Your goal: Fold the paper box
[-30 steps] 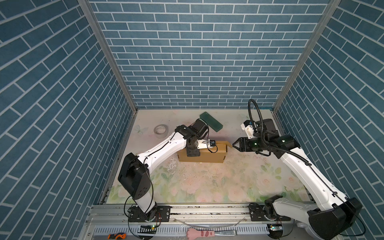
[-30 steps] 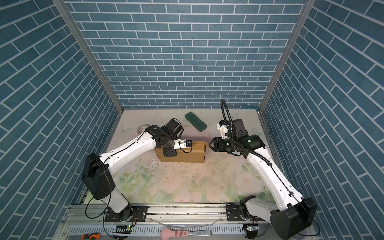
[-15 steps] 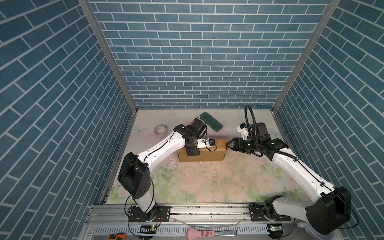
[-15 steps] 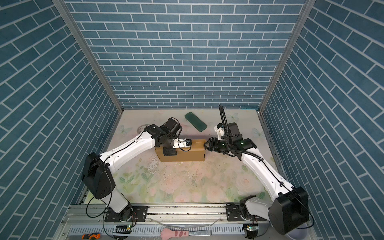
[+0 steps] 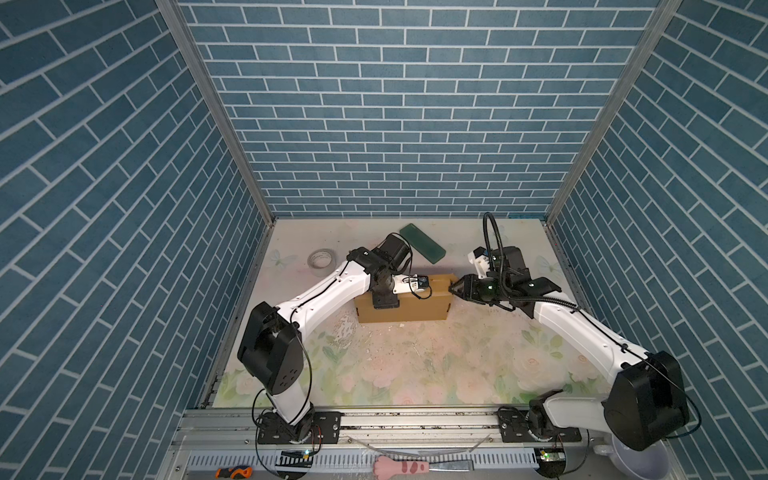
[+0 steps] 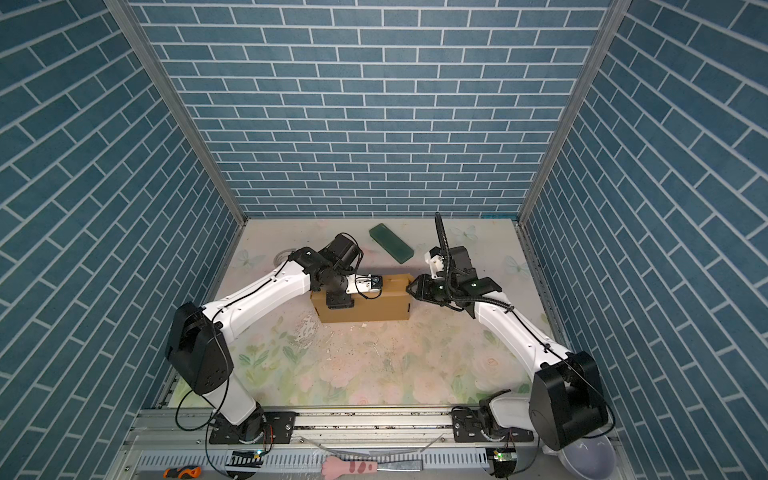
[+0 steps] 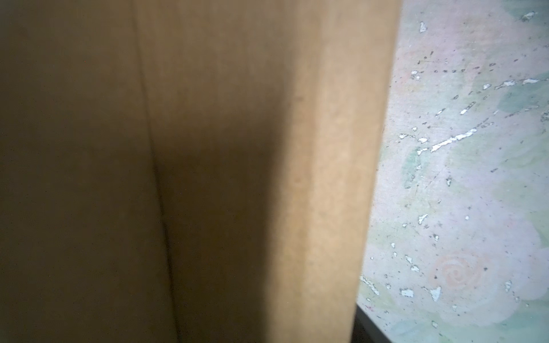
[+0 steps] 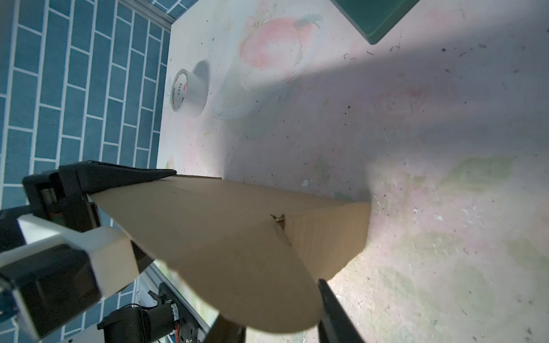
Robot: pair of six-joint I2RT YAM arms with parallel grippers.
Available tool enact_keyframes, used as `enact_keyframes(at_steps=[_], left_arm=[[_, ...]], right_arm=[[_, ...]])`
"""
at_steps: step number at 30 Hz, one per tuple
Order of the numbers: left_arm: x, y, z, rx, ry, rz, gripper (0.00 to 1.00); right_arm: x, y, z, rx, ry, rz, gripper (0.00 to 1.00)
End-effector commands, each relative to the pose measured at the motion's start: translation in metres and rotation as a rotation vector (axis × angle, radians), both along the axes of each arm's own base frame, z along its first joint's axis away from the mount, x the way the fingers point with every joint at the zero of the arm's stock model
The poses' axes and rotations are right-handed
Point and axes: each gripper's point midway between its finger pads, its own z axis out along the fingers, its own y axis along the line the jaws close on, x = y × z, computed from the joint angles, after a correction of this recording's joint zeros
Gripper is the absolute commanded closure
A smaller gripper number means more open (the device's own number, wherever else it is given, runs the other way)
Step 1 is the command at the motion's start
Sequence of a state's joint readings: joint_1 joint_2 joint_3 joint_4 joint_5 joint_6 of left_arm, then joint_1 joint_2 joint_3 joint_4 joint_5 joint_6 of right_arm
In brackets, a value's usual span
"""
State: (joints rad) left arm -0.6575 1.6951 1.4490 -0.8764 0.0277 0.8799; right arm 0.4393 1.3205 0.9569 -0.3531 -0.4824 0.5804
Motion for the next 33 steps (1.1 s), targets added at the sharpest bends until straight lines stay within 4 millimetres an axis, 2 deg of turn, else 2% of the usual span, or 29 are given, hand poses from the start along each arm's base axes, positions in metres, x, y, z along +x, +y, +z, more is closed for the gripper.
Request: enact_keyframes(at_steps=[1,9,11,15,18,22,24,28,33], left_arm=[[-0.003,-0.001,-0.013,0.009,0.046,-0.012,0.32],[-0.002,-0.001,-0.019,0.010,0.058,-0.009,0.35],[-0.002,-0.002,-0.019,0.009,0.061,-0.007,0.36],[-0.001,-0.001,-0.020,0.016,0.055,-0.011,0.37],[0.000,-0.001,-0.021,0.015,0.060,-0.013,0.37],[0.000,-0.003,-0.023,0.013,0.067,-0.014,0.38],[0.000,-0.003,-0.024,0.013,0.068,-0.014,0.38],[0.000,-0.004,-0.023,0.010,0.069,-0.018,0.38],[0.001,-0.004,-0.023,0.012,0.071,-0.020,0.38]], right_arm=[[-0.005,-0.003,-0.029,-0.028,0.053,0.004,0.70],[-0.005,0.000,-0.028,-0.005,0.062,0.009,0.71],[-0.004,0.001,-0.018,0.020,0.053,0.009,0.66],[-0.003,-0.004,0.017,0.047,-0.002,0.010,0.55],[-0.004,-0.021,0.034,-0.056,-0.077,0.011,0.49],[-0.008,-0.048,0.033,-0.278,-0.120,0.041,0.45],[-0.008,-0.054,0.036,-0.343,-0.143,0.059,0.45],[-0.003,-0.052,0.050,-0.390,-0.196,0.085,0.47],[0.004,-0.039,0.050,-0.450,-0.211,0.155,0.53]])
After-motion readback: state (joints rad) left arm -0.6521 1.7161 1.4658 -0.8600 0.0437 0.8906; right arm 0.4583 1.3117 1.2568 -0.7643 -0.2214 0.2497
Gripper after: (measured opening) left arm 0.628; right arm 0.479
